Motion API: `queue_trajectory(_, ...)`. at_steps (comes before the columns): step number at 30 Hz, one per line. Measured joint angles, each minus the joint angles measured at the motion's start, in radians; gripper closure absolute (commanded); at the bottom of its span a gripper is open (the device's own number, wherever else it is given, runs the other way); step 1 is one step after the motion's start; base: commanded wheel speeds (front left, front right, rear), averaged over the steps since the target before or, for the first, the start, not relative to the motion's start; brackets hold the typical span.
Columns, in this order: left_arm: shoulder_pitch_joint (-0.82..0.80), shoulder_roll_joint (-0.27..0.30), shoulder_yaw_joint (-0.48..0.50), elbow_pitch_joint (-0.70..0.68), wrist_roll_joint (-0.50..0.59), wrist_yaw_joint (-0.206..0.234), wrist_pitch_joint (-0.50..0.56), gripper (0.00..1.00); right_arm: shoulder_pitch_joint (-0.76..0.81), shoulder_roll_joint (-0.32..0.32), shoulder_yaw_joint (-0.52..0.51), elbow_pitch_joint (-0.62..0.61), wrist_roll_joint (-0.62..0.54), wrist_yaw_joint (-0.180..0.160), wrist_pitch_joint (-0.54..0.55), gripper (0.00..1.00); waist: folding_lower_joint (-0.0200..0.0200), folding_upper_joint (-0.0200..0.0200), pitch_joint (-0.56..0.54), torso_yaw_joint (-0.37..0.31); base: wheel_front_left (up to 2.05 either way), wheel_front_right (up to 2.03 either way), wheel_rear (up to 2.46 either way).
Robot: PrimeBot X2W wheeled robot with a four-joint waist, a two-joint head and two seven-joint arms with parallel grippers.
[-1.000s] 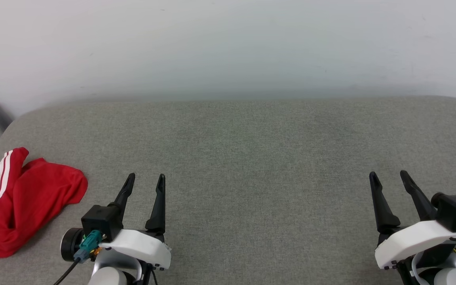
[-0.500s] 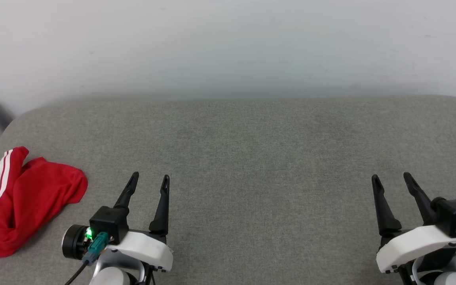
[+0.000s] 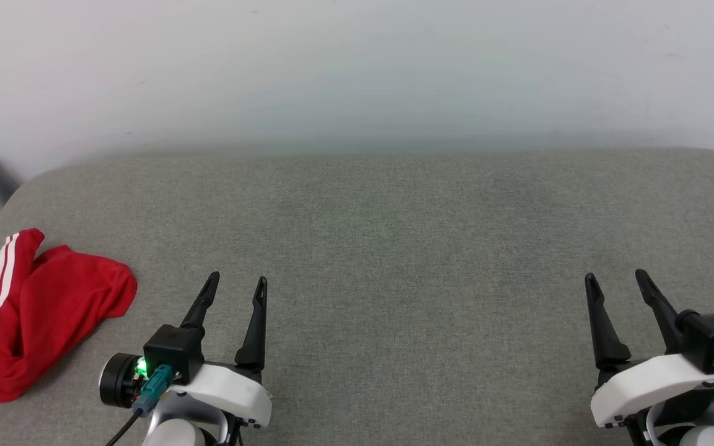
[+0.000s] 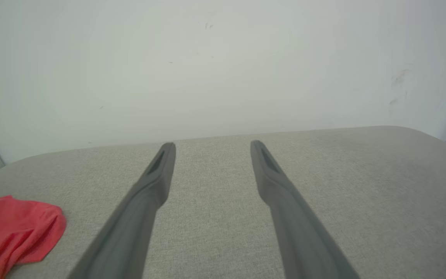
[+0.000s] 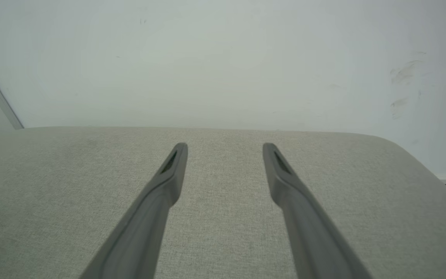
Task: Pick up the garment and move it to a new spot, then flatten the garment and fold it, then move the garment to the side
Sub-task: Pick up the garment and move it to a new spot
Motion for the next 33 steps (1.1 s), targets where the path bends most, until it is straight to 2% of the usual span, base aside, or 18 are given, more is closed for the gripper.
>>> queue_trajectory(12, -0.006, -0.002, 0.003, 0.013, -0.013, -0.001, 0.0, 0.0, -0.003, 0.0, -0.002, 0.007, 0.004, 0.0, -0.007, 0.0, 0.0, 0.0, 0.006, 0.008, 0.0, 0.0, 0.0)
queue_trajectory(18, -0.018, -0.008, 0.009, 0.016, -0.032, 0.002, 0.0, 0.0, -0.003, 0.0, 0.002, -0.01, -0.007, 0.0, -0.008, 0.0, 0.0, 0.0, 0.007, 0.04, 0.0, 0.0, 0.0)
queue_trajectory(29, -0.025, -0.017, 0.039, 0.018, -0.063, 0.018, -0.001, 0.0, -0.004, 0.001, 0.043, -0.053, -0.016, 0.0, 0.008, 0.0, -0.0001, 0.0, 0.011, 0.204, 0.0, 0.0, 0.0)
queue_trajectory(30, -0.025, -0.017, 0.043, 0.018, -0.067, 0.02, -0.001, 0.0, -0.005, 0.0, 0.047, -0.054, -0.016, 0.0, 0.009, 0.0, -0.0001, 0.0, 0.012, 0.223, 0.0, 0.0, 0.0)
queue_trajectory(31, -0.023, -0.016, 0.058, 0.018, -0.07, 0.026, -0.001, 0.0, -0.006, 0.0, 0.062, -0.055, -0.015, 0.0, 0.009, 0.0, 0.0, 0.0, 0.012, 0.28, 0.0, 0.0, 0.0)
queue_trajectory(33, -0.022, -0.015, 0.064, 0.018, -0.076, 0.028, -0.001, 0.0, -0.009, 0.001, 0.072, -0.053, -0.014, 0.0, 0.01, 0.0, -0.0001, 0.0, 0.013, 0.316, 0.0, 0.0, 0.0)
